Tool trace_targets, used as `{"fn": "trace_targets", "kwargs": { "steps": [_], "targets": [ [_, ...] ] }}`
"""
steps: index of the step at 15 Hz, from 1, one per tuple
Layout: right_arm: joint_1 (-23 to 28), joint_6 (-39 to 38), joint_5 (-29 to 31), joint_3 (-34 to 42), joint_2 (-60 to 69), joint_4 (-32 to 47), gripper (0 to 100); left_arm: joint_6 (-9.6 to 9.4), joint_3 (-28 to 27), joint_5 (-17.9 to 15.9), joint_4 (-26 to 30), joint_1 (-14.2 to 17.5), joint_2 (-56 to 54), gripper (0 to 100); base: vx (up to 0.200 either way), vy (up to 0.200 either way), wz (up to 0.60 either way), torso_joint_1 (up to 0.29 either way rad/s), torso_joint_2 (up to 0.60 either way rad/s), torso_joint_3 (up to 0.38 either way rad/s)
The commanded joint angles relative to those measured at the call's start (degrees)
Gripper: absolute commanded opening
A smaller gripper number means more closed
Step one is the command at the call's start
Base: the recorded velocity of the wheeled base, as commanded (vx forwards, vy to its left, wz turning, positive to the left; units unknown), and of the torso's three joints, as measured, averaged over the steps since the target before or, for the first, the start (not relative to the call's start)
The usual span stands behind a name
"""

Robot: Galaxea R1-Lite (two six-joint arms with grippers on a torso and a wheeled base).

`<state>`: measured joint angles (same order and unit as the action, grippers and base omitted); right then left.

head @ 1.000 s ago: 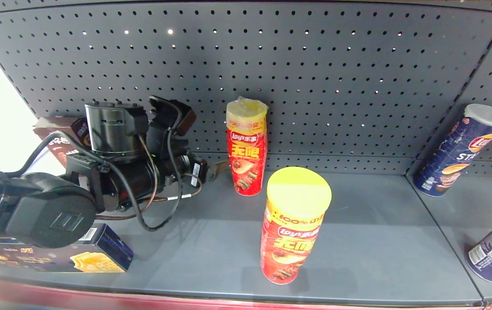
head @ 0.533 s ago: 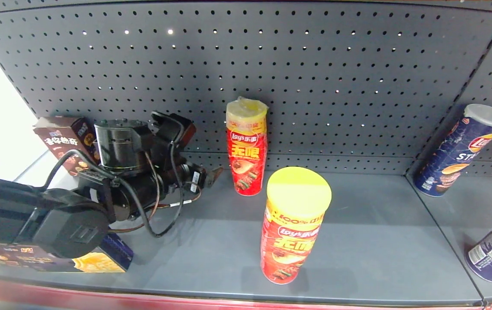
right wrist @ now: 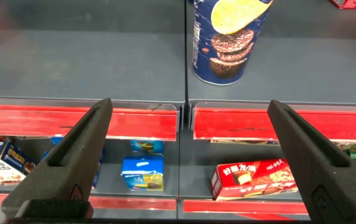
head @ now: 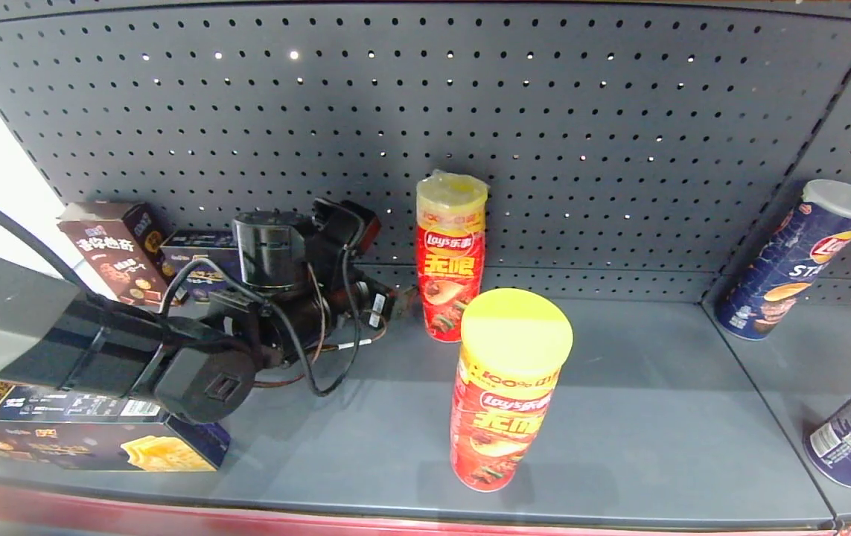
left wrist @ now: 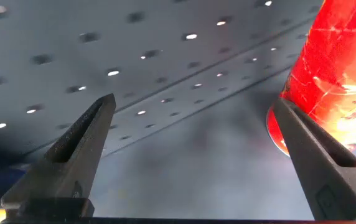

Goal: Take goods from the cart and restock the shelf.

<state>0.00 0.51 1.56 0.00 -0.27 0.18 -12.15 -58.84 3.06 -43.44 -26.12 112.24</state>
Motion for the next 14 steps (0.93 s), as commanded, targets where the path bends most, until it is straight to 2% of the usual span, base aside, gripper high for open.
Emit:
{"fn": "trace_targets", "kwargs": {
  "steps": [1, 6, 8, 9, 11, 13, 14],
  "targets": [
    [0.0, 0.0, 0.0, 0.0, -0.1, 0.0, 100, 0.11, -0.7, 0.0, -0.1, -1.2, 0.6, 100, 0.000, 0.000, 0.00, 0.000, 0.00, 0.000],
    [0.0, 0.0, 0.0, 0.0, -0.1, 0.0, 100, 0.20, -0.9, 0.0, 0.0, -1.6, 0.6, 100, 0.000, 0.000, 0.00, 0.000, 0.00, 0.000],
    [0.0, 0.0, 0.0, 0.0, -0.1, 0.0, 100, 0.55, -0.6, 0.2, -0.2, -1.9, 0.4, 100, 0.000, 0.000, 0.00, 0.000, 0.00, 0.000],
    [0.0, 0.0, 0.0, 0.0, -0.1, 0.0, 100, 1.34, -0.1, 0.4, -0.2, -3.1, -0.7, 100, 0.000, 0.000, 0.00, 0.000, 0.00, 0.000],
    [0.0, 0.0, 0.0, 0.0, -0.1, 0.0, 100, -0.77, 0.7, 0.2, 0.4, -2.7, -5.3, 100, 0.000, 0.000, 0.00, 0.000, 0.00, 0.000],
    [0.0, 0.0, 0.0, 0.0, -0.1, 0.0, 100, -1.47, 1.0, 0.2, 0.8, -2.6, -9.3, 100, 0.000, 0.000, 0.00, 0.000, 0.00, 0.000],
    [0.0, 0.0, 0.0, 0.0, -0.1, 0.0, 100, -1.47, 1.7, 0.2, 3.0, -2.7, -13.6, 100, 0.000, 0.000, 0.00, 0.000, 0.00, 0.000]
  ]
}}
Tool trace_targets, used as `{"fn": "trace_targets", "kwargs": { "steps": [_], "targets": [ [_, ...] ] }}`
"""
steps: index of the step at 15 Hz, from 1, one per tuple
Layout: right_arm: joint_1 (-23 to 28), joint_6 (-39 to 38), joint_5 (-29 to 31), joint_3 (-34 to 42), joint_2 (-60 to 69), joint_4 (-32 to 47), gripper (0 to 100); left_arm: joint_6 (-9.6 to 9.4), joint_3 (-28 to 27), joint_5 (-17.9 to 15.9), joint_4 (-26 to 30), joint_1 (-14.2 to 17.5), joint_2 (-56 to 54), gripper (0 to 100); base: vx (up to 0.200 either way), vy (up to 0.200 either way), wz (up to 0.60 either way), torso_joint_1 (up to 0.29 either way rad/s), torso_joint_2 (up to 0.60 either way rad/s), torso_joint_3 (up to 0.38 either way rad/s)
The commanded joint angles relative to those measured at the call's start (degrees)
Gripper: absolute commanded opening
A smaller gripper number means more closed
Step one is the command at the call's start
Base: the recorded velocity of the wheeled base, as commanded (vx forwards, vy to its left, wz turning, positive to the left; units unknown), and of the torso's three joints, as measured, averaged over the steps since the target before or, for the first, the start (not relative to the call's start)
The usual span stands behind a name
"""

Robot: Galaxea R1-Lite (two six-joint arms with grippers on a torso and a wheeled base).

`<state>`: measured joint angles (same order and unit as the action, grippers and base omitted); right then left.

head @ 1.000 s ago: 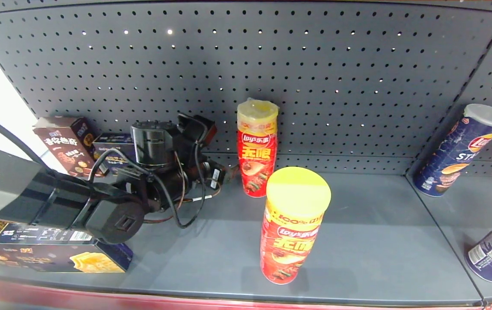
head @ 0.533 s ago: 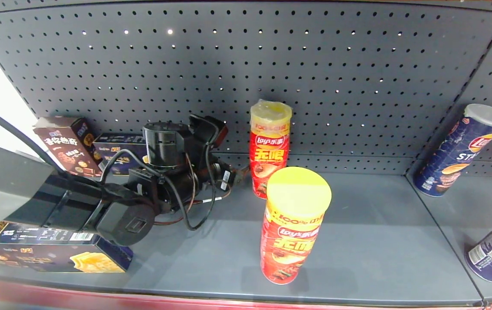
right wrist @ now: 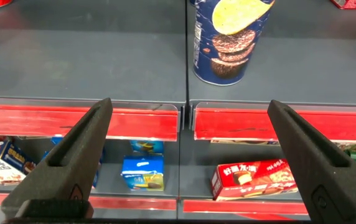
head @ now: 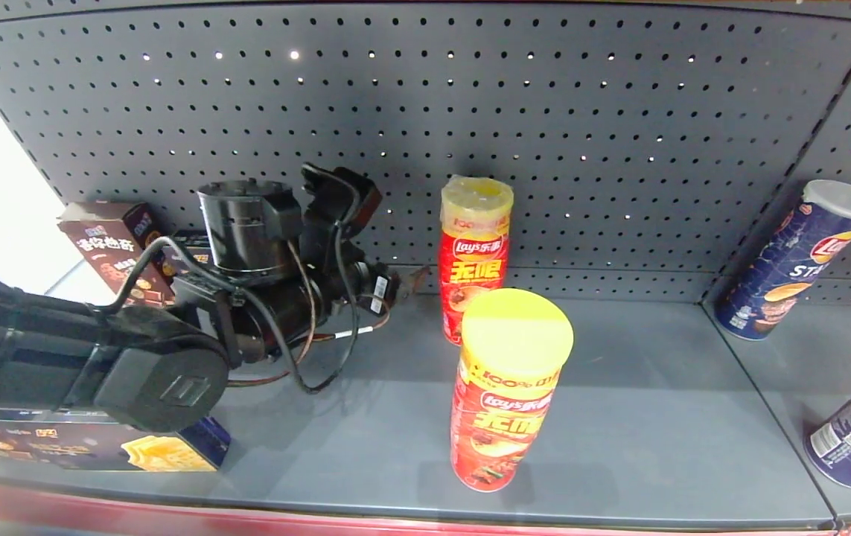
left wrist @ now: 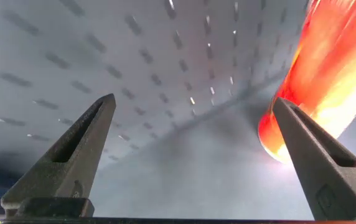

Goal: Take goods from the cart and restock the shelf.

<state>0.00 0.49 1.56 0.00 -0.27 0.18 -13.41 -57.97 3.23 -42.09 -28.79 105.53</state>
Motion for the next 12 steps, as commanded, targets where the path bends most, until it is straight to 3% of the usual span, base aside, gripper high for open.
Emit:
{"fn": "trace_targets", "kwargs": {
  "steps": [1, 3, 5, 9, 10, 12],
  "targets": [
    [0.0, 0.0, 0.0, 0.0, -0.1, 0.0, 100, -0.21, 1.4, 0.0, 3.3, 0.0, -8.9, 100, 0.000, 0.000, 0.00, 0.000, 0.00, 0.000],
    [0.0, 0.0, 0.0, 0.0, -0.1, 0.0, 100, -0.30, 5.4, 0.2, 6.4, -0.5, -14.6, 100, 0.000, 0.000, 0.00, 0.000, 0.00, 0.000],
    [0.0, 0.1, -0.1, 0.0, -0.1, 0.0, 100, -0.39, 13.7, 1.9, 6.3, -0.5, -21.6, 100, 0.000, 0.000, 0.00, 0.000, 0.00, 0.000],
    [-0.2, 0.6, -1.7, -0.9, -0.3, -0.1, 100, -0.04, 22.1, 3.4, 4.0, 0.4, -26.6, 100, 0.000, 0.000, 0.00, 0.000, 0.00, 0.000],
    [-0.2, -1.1, -4.1, -16.2, -11.9, 1.0, 100, -0.04, 22.7, 3.4, 2.9, 0.7, -26.9, 100, 0.000, 0.000, 0.00, 0.000, 0.00, 0.000],
    [-3.1, -1.2, -9.5, -25.5, -25.6, 0.8, 100, -0.04, 23.1, 3.3, 2.6, 0.7, -26.8, 100, 0.000, 0.000, 0.00, 0.000, 0.00, 0.000]
  ]
}}
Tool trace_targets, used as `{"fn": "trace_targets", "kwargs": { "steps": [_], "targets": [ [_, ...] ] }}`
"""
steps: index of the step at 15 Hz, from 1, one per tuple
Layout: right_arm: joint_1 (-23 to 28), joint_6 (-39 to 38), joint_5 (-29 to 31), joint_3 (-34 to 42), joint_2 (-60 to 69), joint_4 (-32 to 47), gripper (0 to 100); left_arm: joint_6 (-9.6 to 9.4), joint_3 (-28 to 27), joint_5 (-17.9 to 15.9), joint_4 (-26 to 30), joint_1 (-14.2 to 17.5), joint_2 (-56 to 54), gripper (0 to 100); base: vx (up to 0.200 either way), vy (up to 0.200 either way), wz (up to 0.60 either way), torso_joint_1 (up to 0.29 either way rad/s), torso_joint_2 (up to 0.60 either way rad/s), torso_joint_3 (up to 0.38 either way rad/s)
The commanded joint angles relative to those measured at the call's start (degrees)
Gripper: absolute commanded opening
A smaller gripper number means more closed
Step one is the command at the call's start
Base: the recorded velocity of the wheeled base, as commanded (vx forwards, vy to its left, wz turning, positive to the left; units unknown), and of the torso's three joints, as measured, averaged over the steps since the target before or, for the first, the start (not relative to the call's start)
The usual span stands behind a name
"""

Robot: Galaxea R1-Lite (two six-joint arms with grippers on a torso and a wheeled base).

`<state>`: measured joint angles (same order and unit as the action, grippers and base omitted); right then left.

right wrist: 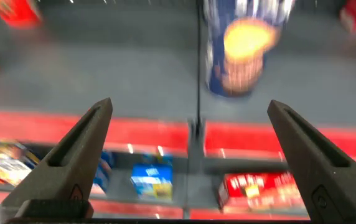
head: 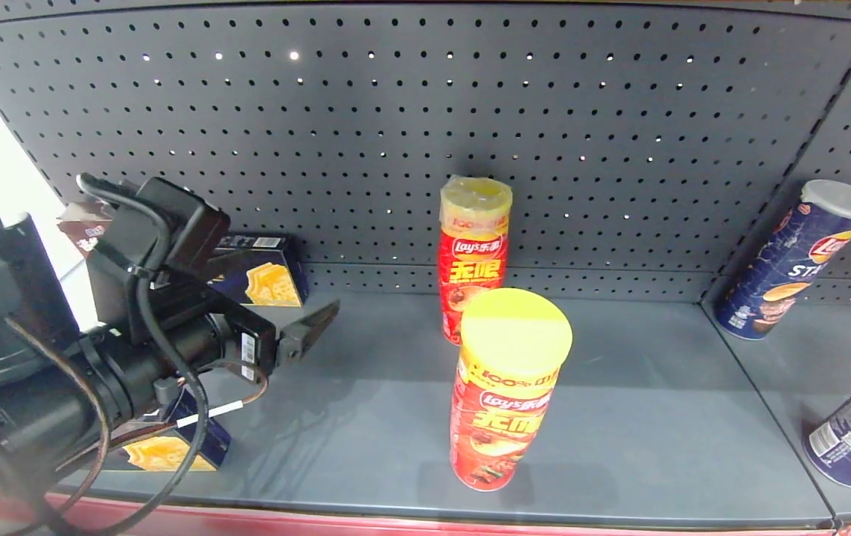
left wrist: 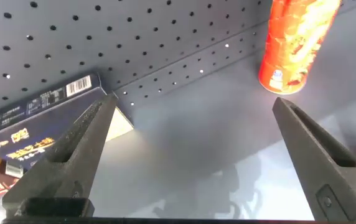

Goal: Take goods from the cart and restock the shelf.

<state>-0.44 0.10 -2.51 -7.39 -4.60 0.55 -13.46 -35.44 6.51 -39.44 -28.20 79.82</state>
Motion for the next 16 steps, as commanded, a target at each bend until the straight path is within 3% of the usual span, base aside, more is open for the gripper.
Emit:
{"fn": "trace_targets", "kwargs": {
  "steps": [1, 2, 4, 7, 12, 16],
  "targets": [
    [-5.3, 2.3, -10.6, -19.1, -24.1, 0.6, 100, 0.10, 0.5, 0.0, 0.0, 0.2, -1.2, 100, 0.000, 0.000, 0.00, 0.000, 0.00, 0.000],
    [-8.7, 6.4, -15.1, -18.9, -29.9, 0.5, 100, 0.19, 0.6, 0.0, 0.0, 0.3, -1.2, 100, 0.000, 0.000, 0.00, 0.000, 0.00, 0.000],
    [-16.8, 9.6, -16.1, -19.0, -37.9, -0.4, 100, 0.10, 0.6, 0.0, 0.0, 1.3, -1.2, 100, 0.000, 0.000, 0.00, 0.000, 0.00, 0.000],
    [-28.1, 9.2, -9.3, -18.8, -48.5, -5.4, 100, 0.10, 0.8, 0.0, 0.0, 1.7, -1.2, 100, 0.000, 0.000, 0.00, 0.000, 0.00, 0.000],
    [-34.4, 6.1, 1.2, -19.9, -66.1, -22.3, 100, -0.08, 0.8, 0.1, 0.5, 1.7, -2.0, 100, 0.000, 0.000, 0.00, 0.000, 0.00, 0.000],
    [-36.2, 5.4, 4.1, -23.4, -73.7, -24.5, 100, -0.16, 0.2, 0.0, 0.5, 1.7, -2.0, 100, 0.000, 0.000, 0.00, 0.000, 0.00, 0.000]
  ]
}}
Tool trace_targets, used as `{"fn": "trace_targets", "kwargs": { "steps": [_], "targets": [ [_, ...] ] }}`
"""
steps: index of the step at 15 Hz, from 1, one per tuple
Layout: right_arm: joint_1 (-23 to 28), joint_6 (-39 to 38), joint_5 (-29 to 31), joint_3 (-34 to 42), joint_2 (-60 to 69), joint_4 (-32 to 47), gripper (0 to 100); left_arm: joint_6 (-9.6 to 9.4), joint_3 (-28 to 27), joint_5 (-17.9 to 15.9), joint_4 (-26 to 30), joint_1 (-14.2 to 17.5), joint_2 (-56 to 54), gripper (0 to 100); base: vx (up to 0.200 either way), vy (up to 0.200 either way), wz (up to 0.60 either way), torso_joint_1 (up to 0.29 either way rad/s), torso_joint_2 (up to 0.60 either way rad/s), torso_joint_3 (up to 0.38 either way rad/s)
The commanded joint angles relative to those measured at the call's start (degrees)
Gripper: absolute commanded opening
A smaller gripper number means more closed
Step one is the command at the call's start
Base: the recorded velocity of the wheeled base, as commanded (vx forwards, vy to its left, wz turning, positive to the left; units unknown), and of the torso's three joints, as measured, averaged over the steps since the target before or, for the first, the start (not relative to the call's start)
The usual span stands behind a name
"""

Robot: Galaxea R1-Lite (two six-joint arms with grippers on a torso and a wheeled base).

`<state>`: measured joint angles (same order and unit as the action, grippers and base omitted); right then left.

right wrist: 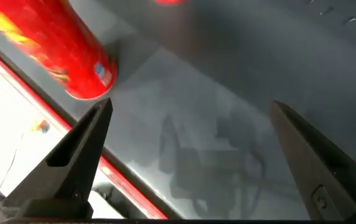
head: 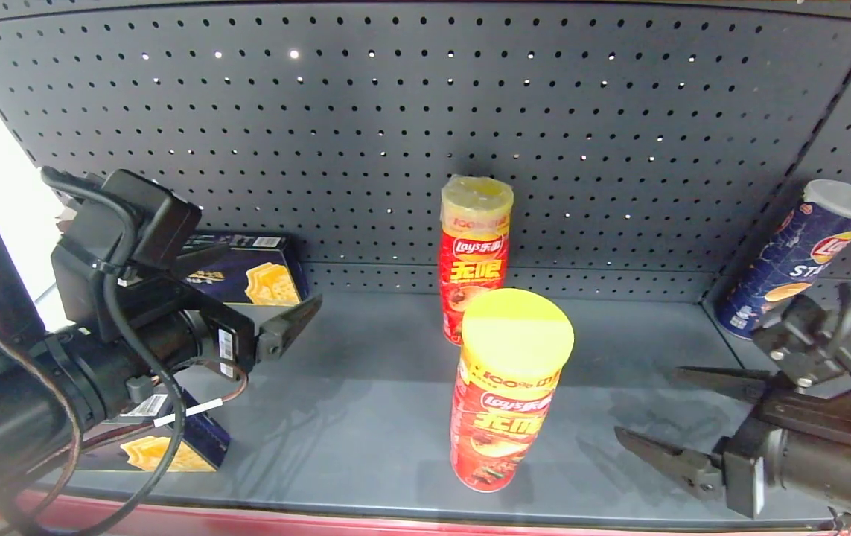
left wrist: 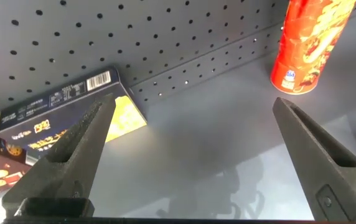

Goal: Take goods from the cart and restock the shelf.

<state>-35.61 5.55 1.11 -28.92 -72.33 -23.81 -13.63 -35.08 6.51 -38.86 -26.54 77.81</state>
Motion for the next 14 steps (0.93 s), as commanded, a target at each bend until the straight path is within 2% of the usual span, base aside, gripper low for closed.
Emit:
{"fn": "trace_targets", "kwargs": {
  "steps": [1, 4, 14],
  "targets": [
    [-1.1, -0.1, 0.7, -3.1, -7.2, -0.2, 100, 0.01, -0.1, 0.0, -0.1, 0.0, 0.1, 100, 0.000, 0.000, 0.00, 0.000, 0.00, 0.000],
    [-2.4, 0.0, 1.9, -6.5, -11.3, -0.2, 100, -0.08, -0.5, -0.1, -0.3, -0.1, 0.1, 100, 0.000, 0.000, 0.00, 0.000, 0.00, 0.000],
    [-5.8, -0.1, 2.0, -11.2, -16.8, -0.3, 100, -0.08, -1.2, -0.2, -0.4, -0.1, 0.8, 100, 0.000, 0.000, 0.00, 0.000, 0.00, 0.000]
  ]
}}
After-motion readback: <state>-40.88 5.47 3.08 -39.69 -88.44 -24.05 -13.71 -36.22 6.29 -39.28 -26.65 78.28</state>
